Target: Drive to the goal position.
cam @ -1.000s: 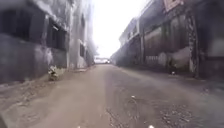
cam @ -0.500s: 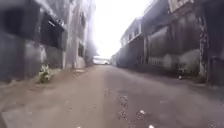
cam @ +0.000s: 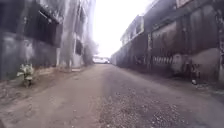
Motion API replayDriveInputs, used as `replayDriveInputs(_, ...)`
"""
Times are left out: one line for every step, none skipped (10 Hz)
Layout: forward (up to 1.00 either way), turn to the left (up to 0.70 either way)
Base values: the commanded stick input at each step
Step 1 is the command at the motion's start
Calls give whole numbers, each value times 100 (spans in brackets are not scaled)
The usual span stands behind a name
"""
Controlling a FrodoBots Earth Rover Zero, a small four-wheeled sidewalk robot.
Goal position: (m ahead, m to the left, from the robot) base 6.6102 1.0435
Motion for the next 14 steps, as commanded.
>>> replayDriveInputs(0, 0)
replayDriveInputs(53, 0)
replayDriveInputs(100, 0)
replayDriveInputs(100, 0)
replayDriveInputs(100, 0)
replayDriveInputs(100, 0)
replayDriveInputs(100, 0)
replayDriveInputs(100, 0)
replayDriveInputs(100, 0)
replayDriveInputs(100, 0)
replayDriveInputs(100, 0)
replayDriveInputs(100, 0)
replayDriveInputs(100, 0)
replayDriveInputs(100, 0)
